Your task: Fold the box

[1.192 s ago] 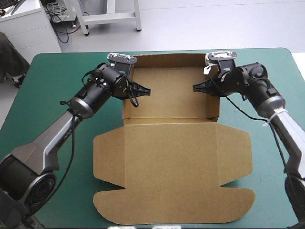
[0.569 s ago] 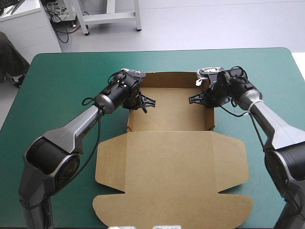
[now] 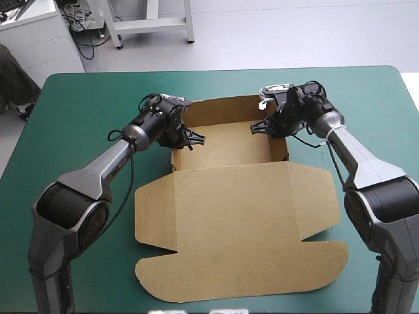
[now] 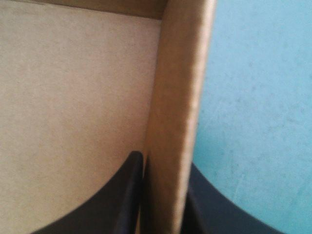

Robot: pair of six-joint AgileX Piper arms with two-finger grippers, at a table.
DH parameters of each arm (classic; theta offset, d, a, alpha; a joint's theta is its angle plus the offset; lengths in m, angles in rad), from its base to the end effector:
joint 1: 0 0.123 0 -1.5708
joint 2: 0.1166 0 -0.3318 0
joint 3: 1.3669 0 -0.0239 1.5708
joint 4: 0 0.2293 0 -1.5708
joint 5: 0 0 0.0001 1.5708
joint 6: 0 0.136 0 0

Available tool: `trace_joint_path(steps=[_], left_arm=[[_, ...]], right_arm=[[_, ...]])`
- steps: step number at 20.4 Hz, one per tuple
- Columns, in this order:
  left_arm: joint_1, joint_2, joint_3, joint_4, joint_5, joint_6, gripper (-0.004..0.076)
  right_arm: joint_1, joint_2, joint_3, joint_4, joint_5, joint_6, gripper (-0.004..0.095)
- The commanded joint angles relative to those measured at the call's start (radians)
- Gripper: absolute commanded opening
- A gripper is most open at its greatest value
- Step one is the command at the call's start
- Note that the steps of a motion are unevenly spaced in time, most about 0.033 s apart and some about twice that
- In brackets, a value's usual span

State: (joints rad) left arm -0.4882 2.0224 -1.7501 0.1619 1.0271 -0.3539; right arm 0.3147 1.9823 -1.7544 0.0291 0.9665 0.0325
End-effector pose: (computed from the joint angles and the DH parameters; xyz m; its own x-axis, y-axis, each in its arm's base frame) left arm 0.4118 -0.1974 0.2581 -0.9075 0.1832 -0.3780 0.1861 0.9821 0.0293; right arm 0.4348 0.1450 0.2795 -0.8650 -0.2301 -0.4458 -0.2776 0.9597 0.0433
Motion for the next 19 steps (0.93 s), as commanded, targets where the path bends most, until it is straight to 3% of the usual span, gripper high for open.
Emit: trace_joint_path(steps=[1,4,7,12,17,19], left_arm=[[0.006,-0.035,-0.055,0.030,-0.066,0.078,0.0291],[0.006,-0.035,-0.100,0.019,-0.064,0.089,0.0366],[0.006,-0.037,-0.160,-0.004,-0.026,0.126,0.0419],[0.006,-0.086,-0.205,0.042,0.064,0.153,0.0423],[0.006,-0.251,-0.205,0.075,0.145,0.153,0.0419],[0.006,-0.314,-0.205,0.075,0.232,0.185,0.0360]], right_arm=[[0.005,-0.060,-0.071,0.019,-0.025,-0.023,0.0455],[0.005,-0.060,-0.078,0.017,-0.018,-0.023,0.0582],[0.005,-0.060,-0.078,-0.002,-0.005,-0.023,0.0588],[0.003,-0.105,-0.084,-0.039,0.034,-0.023,0.0591],[-0.054,-0.225,-0.087,0.012,0.077,-0.070,0.0591],[-0.071,-0.259,-0.087,0.062,0.132,-0.114,0.0591]])
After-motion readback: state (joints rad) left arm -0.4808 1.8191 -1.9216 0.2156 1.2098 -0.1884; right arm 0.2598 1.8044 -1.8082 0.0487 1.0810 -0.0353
